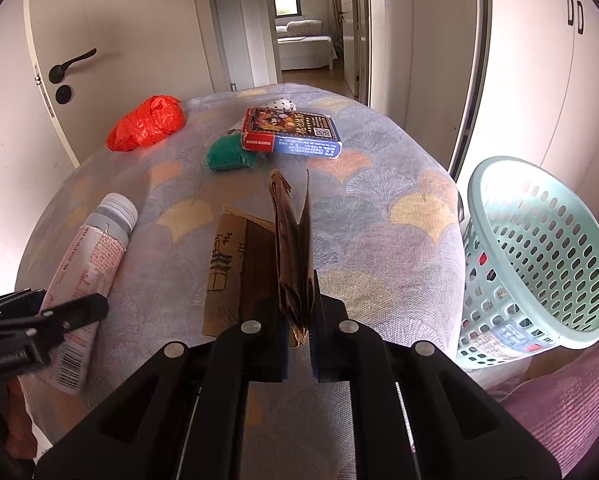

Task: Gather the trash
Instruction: 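Grasp the pink spray bottle with the left tool while the right tool carries the paper box to the basket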

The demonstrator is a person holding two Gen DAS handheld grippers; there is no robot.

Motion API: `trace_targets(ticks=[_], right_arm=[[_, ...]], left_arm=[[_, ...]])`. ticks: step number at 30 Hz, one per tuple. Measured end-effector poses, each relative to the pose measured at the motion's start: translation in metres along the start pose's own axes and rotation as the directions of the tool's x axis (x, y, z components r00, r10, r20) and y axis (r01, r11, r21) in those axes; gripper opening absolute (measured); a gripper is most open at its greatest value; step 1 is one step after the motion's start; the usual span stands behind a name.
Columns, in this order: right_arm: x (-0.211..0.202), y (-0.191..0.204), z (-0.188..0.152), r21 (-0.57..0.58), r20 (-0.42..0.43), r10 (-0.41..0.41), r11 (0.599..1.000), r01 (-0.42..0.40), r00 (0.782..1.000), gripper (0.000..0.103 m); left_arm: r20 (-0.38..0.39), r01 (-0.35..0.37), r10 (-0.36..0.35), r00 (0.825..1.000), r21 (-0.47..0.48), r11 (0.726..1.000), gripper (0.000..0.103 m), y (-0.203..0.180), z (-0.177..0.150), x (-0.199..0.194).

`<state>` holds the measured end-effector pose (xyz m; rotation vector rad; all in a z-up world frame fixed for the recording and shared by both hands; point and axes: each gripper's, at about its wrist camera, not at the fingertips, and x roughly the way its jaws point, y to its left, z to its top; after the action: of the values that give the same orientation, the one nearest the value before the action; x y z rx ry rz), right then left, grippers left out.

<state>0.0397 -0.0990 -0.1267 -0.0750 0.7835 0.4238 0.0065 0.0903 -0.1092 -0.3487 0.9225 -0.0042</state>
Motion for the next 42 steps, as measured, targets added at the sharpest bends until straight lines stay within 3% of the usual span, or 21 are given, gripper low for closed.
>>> trace_targets(ticks=[3,7,11,14,21,23,25,30,38,42], right_arm=[[0.005,-0.005,0.001,0.025,-0.010,0.018,1.000,-0.018,1.000,0.012],[0.008,-0.010,0.000,0.055,-0.014,0.022,0.998,-0.021,1.000,0.026],[0.010,-0.016,0.002,0.100,-0.012,0.065,0.993,-0.063,0.998,0.029],[0.010,-0.018,0.002,0.121,-0.006,0.072,0.990,-0.070,0.997,0.043],[0.015,-0.020,0.005,0.148,-0.006,0.089,0.985,-0.087,0.996,0.045],[0.015,-0.023,0.005,0.163,-0.009,0.102,0.982,-0.100,0.995,0.043],[0.015,-0.024,0.005,0.164,-0.015,0.119,0.980,-0.114,0.993,0.023],[0.005,-0.028,0.008,0.179,0.022,0.140,0.974,-0.142,0.990,0.005],[-0.036,-0.045,0.032,0.172,0.133,-0.008,0.985,-0.015,0.991,0.004],[-0.063,-0.069,0.047,0.200,0.211,-0.138,0.975,0.096,0.968,0.004]], left_arm=[[0.011,0.044,-0.044,0.999,-0.009,0.999,0.050,0.012,0.005,-0.003],[0.030,0.068,-0.068,0.997,0.004,0.998,0.049,0.018,0.012,-0.007],[0.055,0.079,-0.080,0.995,0.027,0.997,0.048,0.016,0.018,-0.010],[0.070,0.094,-0.097,0.993,0.047,0.994,0.047,0.011,0.024,-0.014],[0.071,0.104,-0.108,0.992,0.055,0.993,0.047,0.004,0.034,-0.011],[0.076,0.111,-0.115,0.990,0.060,0.992,0.047,0.002,0.036,-0.012],[0.085,0.114,-0.120,0.989,0.072,0.991,0.047,-0.003,0.039,-0.013],[0.104,0.136,-0.147,0.984,0.101,0.985,0.047,-0.019,0.049,-0.017],[0.152,0.179,-0.210,0.966,0.197,0.964,0.047,-0.067,0.080,-0.025],[0.173,0.207,-0.253,0.952,0.247,0.947,0.047,-0.100,0.101,-0.021]])
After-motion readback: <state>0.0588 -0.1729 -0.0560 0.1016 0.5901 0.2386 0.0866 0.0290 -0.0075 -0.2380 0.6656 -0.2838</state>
